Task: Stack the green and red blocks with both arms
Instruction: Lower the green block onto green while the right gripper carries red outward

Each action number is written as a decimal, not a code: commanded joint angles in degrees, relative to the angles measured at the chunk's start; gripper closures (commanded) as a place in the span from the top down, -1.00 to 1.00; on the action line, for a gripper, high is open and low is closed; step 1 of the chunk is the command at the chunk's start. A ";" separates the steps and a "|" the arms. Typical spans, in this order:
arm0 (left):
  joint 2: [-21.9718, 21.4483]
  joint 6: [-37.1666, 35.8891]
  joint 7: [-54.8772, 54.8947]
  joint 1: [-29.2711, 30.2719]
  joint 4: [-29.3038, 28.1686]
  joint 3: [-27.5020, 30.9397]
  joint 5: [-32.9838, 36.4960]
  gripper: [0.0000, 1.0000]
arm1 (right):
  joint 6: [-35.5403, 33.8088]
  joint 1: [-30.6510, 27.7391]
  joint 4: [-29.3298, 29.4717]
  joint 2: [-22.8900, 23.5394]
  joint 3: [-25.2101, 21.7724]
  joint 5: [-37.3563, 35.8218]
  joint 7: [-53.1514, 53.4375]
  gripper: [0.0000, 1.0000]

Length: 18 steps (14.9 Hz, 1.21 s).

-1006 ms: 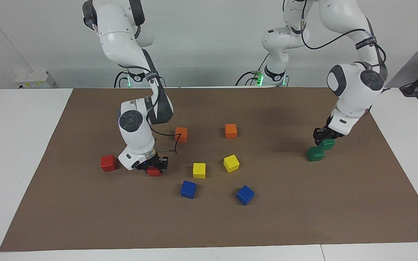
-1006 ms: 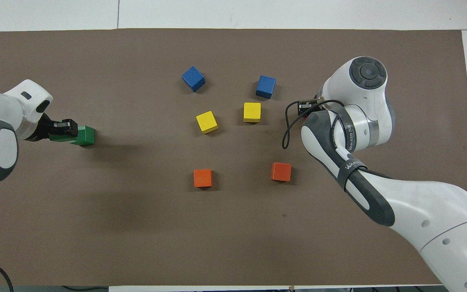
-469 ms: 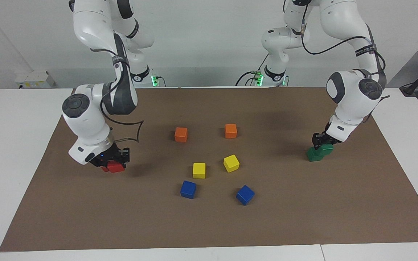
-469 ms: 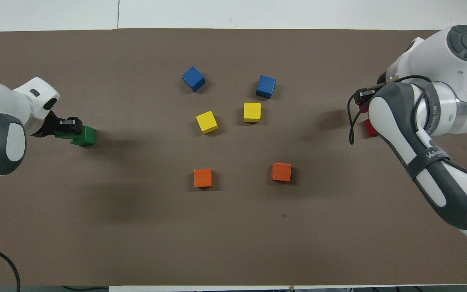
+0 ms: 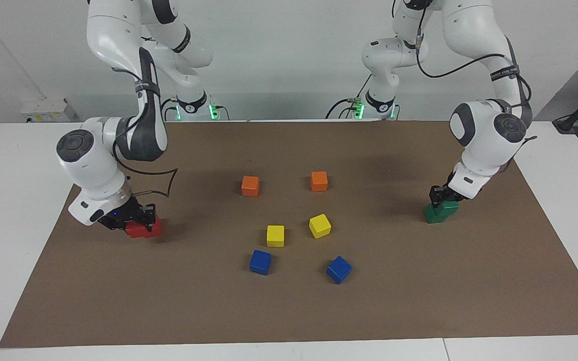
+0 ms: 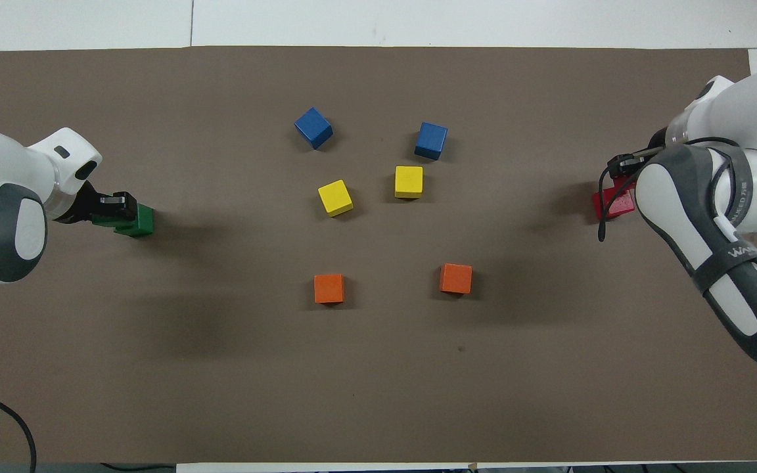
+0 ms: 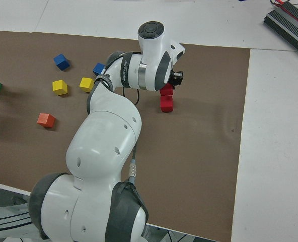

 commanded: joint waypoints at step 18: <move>-0.07 -0.69 -0.85 0.86 -0.47 0.00 -2.67 -1.00 | 6.81 -0.40 -11.78 -6.51 0.82 -0.16 -1.66 -1.00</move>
